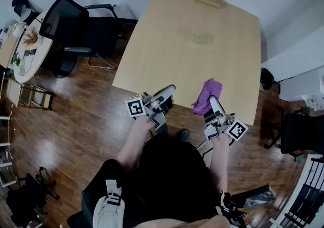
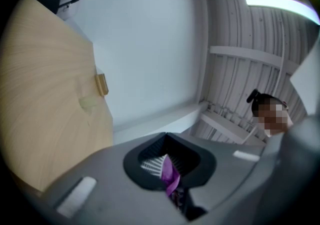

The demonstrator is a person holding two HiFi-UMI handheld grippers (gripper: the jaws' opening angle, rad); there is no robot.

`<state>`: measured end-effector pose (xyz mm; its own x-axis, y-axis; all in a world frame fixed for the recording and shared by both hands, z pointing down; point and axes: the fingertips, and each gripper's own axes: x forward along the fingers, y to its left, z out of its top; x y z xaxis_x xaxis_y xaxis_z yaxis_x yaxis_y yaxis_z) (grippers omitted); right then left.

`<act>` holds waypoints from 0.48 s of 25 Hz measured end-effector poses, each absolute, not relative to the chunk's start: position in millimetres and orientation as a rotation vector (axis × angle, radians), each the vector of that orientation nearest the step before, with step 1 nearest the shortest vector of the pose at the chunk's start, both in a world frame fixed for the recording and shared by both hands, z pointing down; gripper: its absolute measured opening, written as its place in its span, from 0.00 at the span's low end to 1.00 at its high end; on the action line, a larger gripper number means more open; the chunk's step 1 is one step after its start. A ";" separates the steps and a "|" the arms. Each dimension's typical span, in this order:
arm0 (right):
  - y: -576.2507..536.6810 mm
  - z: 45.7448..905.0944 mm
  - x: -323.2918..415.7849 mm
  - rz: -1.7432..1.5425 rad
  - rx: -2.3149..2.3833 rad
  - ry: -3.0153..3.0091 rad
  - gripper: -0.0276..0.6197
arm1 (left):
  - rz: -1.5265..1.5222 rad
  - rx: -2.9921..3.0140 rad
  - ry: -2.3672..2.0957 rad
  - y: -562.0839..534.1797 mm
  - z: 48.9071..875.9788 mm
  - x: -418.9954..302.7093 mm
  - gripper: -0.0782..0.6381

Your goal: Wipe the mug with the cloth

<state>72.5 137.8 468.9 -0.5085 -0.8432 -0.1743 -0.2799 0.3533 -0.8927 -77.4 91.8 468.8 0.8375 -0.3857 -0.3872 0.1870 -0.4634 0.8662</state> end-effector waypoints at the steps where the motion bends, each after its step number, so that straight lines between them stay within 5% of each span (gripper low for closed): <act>1: 141.6 469.4 76.7 -1.130 -0.965 1.976 0.14 | -0.676 1.944 -0.152 97.9 467.7 -73.8 0.11; 12: 185.7 470.0 96.9 -1.142 -0.839 1.986 0.14 | -0.627 2.036 -0.234 163.9 448.6 -43.8 0.11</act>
<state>96.9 185.7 470.0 -0.5551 -0.7960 -0.2415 -0.1916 0.4048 -0.8941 -43.8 163.9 448.6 0.8496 -0.4059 -0.3367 0.0862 -0.5230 0.8479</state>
